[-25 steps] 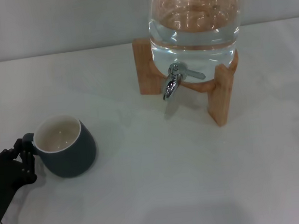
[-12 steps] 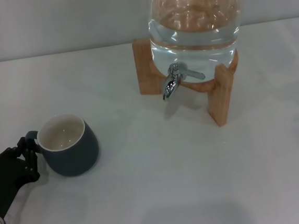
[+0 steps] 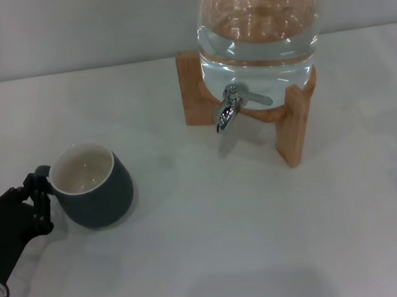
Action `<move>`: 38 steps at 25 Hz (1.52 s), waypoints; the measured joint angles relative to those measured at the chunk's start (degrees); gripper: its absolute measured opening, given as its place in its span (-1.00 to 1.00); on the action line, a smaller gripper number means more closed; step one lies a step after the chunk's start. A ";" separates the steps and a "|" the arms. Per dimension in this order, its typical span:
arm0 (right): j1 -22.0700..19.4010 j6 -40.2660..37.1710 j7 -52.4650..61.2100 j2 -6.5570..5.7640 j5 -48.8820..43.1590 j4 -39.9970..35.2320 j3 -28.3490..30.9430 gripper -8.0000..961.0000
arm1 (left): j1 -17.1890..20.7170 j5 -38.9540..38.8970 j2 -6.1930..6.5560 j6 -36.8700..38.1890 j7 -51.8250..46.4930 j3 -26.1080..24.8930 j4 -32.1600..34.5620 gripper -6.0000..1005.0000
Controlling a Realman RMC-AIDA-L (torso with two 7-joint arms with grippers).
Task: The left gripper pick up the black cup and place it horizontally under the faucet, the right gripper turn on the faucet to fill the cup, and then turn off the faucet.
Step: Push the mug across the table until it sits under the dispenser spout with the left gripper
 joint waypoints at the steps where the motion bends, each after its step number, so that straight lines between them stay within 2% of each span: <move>1: -0.01 -0.03 0.00 -0.03 0.00 0.00 0.00 0.75 | -0.07 -0.01 0.00 -0.18 -0.02 0.00 -0.01 -0.79; 10: -0.03 -0.11 -0.08 -0.01 0.00 -0.01 0.00 0.75 | -2.24 0.12 0.00 -0.43 -0.63 0.06 -0.45 -0.79; 19: 0.15 -0.13 -0.09 0.08 0.00 -0.01 -0.29 0.75 | -4.10 3.38 -0.01 0.48 -0.67 0.10 -2.02 -0.79; 38: 0.22 0.08 -0.09 0.08 -0.02 -0.01 -0.63 0.75 | -4.55 10.44 -0.09 -1.45 -0.61 0.07 -5.21 -0.79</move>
